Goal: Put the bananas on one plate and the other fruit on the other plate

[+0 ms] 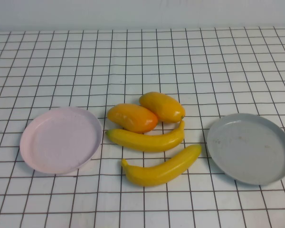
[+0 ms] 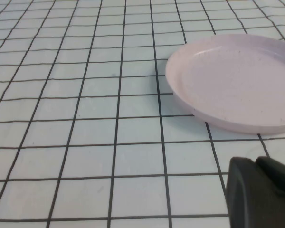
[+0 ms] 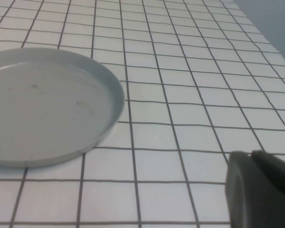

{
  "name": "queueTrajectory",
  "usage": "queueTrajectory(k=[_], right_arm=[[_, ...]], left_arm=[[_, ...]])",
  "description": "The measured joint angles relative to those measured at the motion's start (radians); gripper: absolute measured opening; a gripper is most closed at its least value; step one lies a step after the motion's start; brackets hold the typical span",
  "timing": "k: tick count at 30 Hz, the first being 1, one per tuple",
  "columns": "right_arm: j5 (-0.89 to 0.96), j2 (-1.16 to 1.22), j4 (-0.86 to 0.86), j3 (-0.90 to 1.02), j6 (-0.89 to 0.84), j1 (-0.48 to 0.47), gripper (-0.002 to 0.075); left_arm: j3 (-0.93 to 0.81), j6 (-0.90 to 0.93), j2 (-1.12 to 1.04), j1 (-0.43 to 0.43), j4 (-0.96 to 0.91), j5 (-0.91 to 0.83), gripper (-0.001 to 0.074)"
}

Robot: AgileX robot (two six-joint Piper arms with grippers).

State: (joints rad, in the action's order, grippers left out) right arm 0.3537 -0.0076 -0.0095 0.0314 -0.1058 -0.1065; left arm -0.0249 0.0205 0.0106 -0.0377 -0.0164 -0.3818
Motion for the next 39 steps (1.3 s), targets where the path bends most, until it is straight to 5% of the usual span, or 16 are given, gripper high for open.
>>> queueTrajectory(k=[39], right_arm=[[0.000, 0.000, 0.000, 0.000, 0.000, 0.000, -0.0016]], left_arm=[[0.000, -0.013, 0.000, 0.000, -0.038, 0.046, -0.0004]])
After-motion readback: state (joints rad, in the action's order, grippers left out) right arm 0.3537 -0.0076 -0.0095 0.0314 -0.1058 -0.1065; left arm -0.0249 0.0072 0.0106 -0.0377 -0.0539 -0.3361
